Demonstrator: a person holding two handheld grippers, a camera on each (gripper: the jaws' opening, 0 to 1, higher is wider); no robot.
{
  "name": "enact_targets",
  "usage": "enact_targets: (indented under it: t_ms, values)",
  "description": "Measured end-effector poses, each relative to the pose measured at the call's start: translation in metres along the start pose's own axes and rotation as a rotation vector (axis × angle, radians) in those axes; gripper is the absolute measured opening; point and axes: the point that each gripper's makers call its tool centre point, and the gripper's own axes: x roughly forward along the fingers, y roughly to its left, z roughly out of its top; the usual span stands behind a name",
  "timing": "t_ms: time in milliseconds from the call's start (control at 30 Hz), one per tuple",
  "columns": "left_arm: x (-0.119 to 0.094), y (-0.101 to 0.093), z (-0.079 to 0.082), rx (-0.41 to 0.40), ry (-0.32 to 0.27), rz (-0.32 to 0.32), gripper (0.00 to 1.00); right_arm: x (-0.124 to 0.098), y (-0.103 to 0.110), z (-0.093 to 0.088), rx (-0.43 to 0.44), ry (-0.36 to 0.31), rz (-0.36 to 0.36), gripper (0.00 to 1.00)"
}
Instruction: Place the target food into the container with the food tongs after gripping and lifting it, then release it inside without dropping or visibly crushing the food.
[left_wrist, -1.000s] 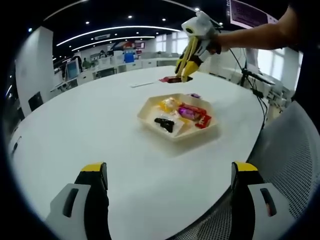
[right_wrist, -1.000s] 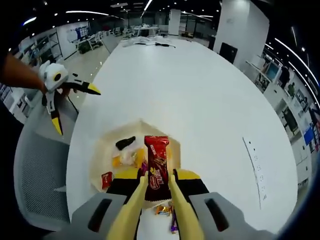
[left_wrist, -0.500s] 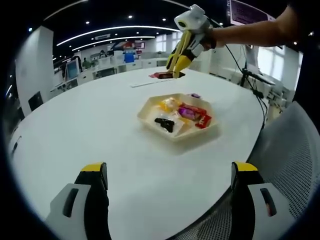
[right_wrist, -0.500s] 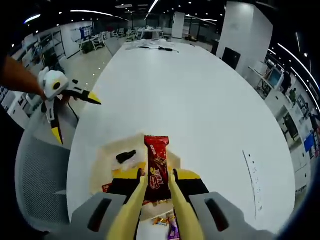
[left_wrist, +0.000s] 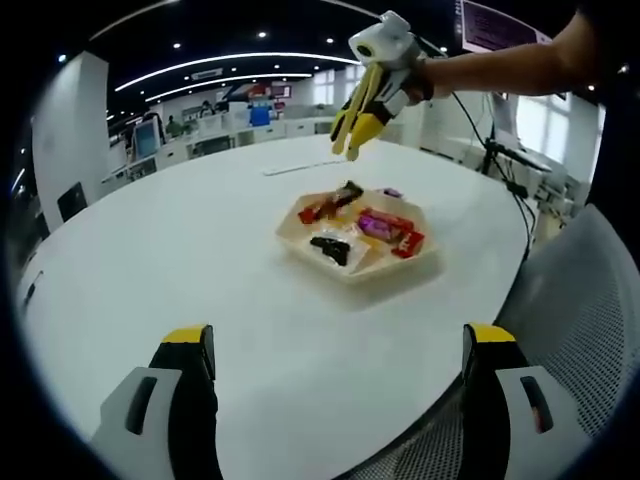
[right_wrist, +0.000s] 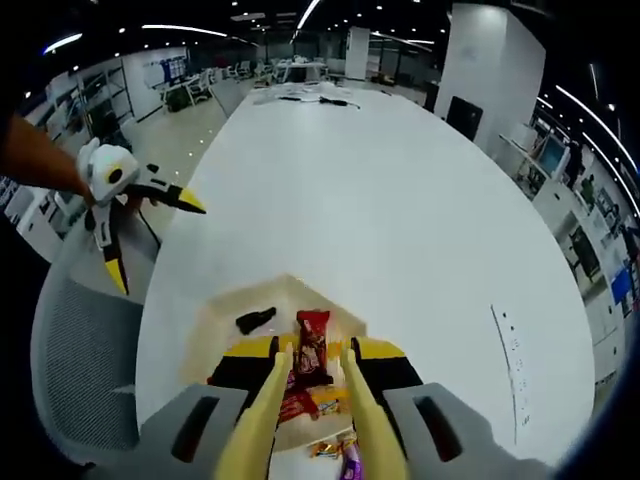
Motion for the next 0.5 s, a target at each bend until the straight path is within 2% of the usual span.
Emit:
enact_targets:
  t_ms: [233,367,400,467,500]
  values:
    - [0.000,0.002,0.000,-0.003,0.003,0.006,0.99,-0.012,-0.007,-0.004,0.000,-0.018,-0.022,0.29]
    - [0.000,0.001,0.000,-0.004,0.002,0.007,0.99,-0.021,-0.011,-0.007,-0.029,-0.037,-0.047,0.29]
    - [0.000,0.001,-0.001,-0.005,0.003,0.005,0.99,-0.027,-0.011,-0.007,-0.040,-0.059,-0.053,0.30]
    - [0.000,0.001,-0.001,-0.003,0.004,0.005,0.99,-0.032,-0.016,-0.009,-0.065,-0.062,-0.089,0.29]
    - [0.000,0.002,-0.001,-0.004,0.005,0.004,0.99,-0.036,-0.015,-0.011,-0.053,-0.062,-0.076,0.29]
